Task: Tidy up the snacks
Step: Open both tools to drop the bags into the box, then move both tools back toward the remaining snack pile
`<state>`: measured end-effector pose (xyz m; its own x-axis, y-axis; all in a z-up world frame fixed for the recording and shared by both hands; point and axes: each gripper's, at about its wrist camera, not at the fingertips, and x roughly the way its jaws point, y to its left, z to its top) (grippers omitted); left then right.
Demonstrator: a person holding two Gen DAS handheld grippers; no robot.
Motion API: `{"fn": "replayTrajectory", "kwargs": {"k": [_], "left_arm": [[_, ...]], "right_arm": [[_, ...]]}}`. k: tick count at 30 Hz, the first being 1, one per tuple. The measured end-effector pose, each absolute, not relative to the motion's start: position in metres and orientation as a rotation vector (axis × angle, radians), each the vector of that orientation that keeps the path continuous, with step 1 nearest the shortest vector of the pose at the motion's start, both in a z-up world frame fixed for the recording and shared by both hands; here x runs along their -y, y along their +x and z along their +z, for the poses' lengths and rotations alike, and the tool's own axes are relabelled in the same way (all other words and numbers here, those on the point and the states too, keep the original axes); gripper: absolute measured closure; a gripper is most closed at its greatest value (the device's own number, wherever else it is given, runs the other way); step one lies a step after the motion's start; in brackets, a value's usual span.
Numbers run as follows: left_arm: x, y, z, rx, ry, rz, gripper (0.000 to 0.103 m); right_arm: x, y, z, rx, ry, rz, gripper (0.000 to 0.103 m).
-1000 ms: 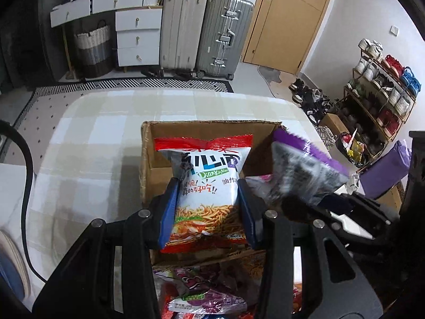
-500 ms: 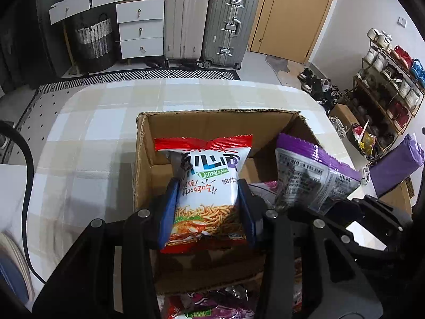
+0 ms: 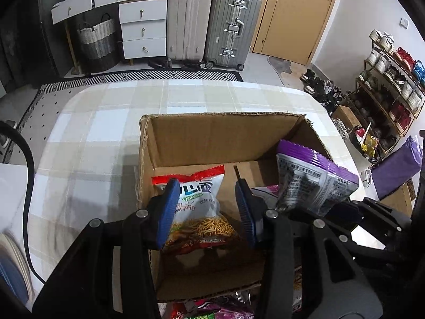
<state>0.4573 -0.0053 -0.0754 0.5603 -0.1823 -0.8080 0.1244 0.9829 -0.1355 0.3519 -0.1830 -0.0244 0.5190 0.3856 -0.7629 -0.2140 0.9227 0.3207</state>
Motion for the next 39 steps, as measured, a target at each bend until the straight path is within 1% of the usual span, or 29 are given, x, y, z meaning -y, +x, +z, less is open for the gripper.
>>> {"fn": "replayTrajectory", "kwargs": {"k": [4,8,13,14,15,17,20,22,23,27,36,37,39], "left_arm": [[0.004,0.452,-0.075,-0.965,-0.069,-0.176,0.062],[0.004,0.448,-0.074,-0.968,-0.061,-0.17,0.055],[0.002,0.44,-0.067,-0.96,-0.083,-0.171,0.053],[0.001,0.438,-0.064,-0.956,-0.088,-0.169,0.05],[0.0,0.436,-0.062,-0.952,-0.093,-0.168,0.045],[-0.003,0.429,-0.056,-0.94,-0.107,-0.166,0.039],[-0.006,0.416,-0.046,-0.923,-0.121,-0.165,0.037],[-0.007,0.405,-0.039,-0.907,-0.13,-0.162,0.037],[-0.008,0.398,-0.035,-0.897,-0.137,-0.161,0.035],[-0.011,0.366,-0.015,-0.843,-0.144,-0.147,0.025],[-0.013,0.277,0.035,-0.728,-0.152,-0.162,0.021],[-0.012,0.266,0.04,-0.713,-0.148,-0.155,0.021],[-0.012,0.241,0.05,-0.687,-0.14,-0.145,0.018]], "right_arm": [[0.182,0.354,-0.025,-0.97,0.194,0.365,0.065],[0.181,0.356,-0.025,-0.979,0.2,0.377,0.065],[0.183,0.349,-0.016,-0.944,0.18,0.364,0.065],[0.185,0.347,-0.015,-0.942,0.18,0.359,0.065],[0.187,0.346,-0.013,-0.939,0.182,0.358,0.065],[0.19,0.34,-0.009,-0.926,0.191,0.362,0.065],[0.193,0.33,-0.001,-0.911,0.197,0.366,0.065],[0.195,0.322,0.004,-0.902,0.197,0.367,0.065],[0.196,0.316,0.007,-0.894,0.198,0.369,0.065],[0.197,0.291,0.02,-0.853,0.193,0.383,0.065],[0.195,0.221,0.052,-0.755,0.161,0.385,0.065],[0.196,0.21,0.055,-0.74,0.156,0.386,0.063],[0.196,0.192,0.06,-0.706,0.148,0.375,0.051]]}}
